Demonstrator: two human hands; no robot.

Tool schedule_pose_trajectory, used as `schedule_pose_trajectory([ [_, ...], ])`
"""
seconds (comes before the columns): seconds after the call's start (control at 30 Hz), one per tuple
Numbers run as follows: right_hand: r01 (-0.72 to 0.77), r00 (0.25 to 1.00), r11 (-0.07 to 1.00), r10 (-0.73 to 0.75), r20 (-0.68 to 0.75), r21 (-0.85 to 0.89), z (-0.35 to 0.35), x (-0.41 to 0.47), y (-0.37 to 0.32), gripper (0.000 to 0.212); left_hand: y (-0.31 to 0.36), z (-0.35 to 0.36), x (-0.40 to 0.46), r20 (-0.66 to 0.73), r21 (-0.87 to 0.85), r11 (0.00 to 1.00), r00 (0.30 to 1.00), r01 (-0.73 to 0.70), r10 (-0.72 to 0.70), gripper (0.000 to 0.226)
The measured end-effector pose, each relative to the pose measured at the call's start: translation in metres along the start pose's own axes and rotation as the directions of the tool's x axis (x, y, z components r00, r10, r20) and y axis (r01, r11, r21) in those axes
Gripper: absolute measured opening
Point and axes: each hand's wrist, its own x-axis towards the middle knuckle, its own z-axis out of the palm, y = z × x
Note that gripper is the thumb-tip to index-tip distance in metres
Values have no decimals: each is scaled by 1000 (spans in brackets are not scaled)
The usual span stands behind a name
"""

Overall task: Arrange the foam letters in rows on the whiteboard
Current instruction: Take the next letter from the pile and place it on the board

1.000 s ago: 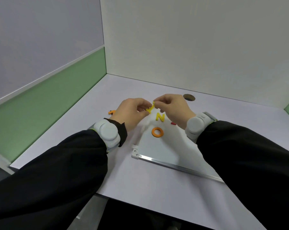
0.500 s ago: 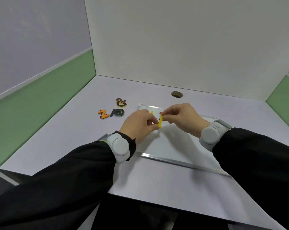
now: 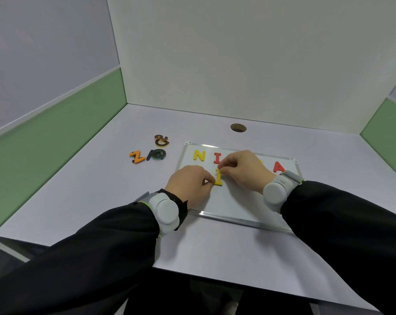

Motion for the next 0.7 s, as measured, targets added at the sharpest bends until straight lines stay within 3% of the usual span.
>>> schedule_pose_trajectory([
  [0.17,-10,1000,1000,10,-22,6,5,0,1,11,3,8,-15,-33,243,967,996,-71,82,20],
  [0.27,-2,1000,1000,2,-17,9,6,1,1,12,8,12,-24,0,305,948,995,-91,95,15],
  [0.5,-11,999,1000,10,-48,-15,11,0,1,14,18,17,-32,-9,436,898,997,-64,76,50],
  [0.7,-4,999,995,0,-43,-101,14,-2,-1,18,22,16,-39,-9,452,890,997,-61,73,55],
])
